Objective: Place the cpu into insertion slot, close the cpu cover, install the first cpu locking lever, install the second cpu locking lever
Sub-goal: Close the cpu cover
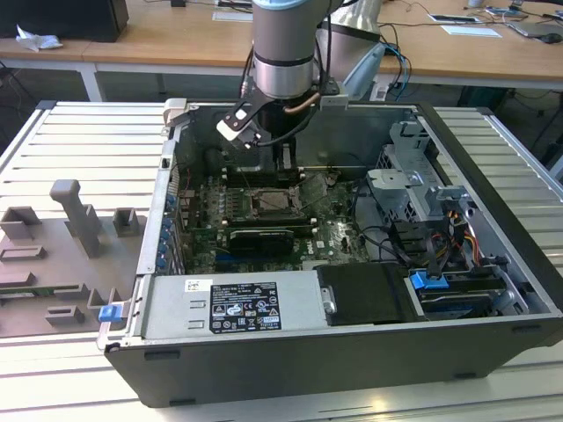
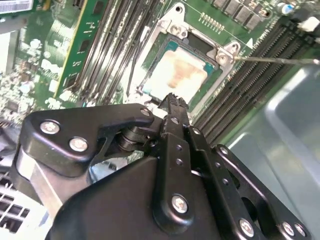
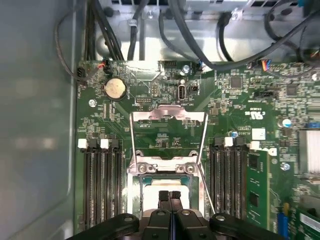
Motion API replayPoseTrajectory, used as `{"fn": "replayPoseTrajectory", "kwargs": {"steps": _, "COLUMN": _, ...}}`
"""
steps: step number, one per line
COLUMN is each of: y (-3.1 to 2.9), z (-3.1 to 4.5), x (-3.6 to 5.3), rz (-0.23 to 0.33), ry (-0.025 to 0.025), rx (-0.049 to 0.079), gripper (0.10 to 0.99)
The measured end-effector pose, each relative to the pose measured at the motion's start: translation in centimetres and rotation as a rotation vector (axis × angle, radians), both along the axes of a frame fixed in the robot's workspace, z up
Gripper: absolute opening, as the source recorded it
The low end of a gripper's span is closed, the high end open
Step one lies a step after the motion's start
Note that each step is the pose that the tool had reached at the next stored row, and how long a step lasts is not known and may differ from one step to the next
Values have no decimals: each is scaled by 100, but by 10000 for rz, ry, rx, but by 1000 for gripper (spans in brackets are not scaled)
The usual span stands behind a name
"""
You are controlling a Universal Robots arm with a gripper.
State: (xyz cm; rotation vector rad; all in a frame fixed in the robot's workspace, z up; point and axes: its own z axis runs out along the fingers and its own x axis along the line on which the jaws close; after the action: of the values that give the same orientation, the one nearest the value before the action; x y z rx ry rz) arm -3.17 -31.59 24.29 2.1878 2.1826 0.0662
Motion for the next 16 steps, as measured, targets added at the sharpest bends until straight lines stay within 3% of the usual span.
{"fn": "replayPoseTrajectory", "kwargs": {"steps": 2, "y": 0, "z": 113, "x": 0, "rz": -1, "ry": -1, "rx": 1, "gripper": 106}}
{"fn": "replayPoseTrajectory", "kwargs": {"steps": 4, "y": 0, "z": 150, "x": 4, "rz": 1, "ry": 1, "rx": -3, "gripper": 106}}
{"fn": "replayPoseTrajectory", "kwargs": {"steps": 11, "y": 3, "z": 152, "x": 395, "rz": -1, "ry": 33, "rx": -4, "gripper": 106}}
{"fn": "replayPoseTrajectory", "kwargs": {"steps": 13, "y": 3, "z": 151, "x": 489, "rz": 4, "ry": 66, "rx": -4, "gripper": 106}}
{"fn": "replayPoseTrajectory", "kwargs": {"steps": 16, "y": 3, "z": 148, "x": 566, "rz": 33, "ry": 68, "rx": -1, "gripper": 106}}
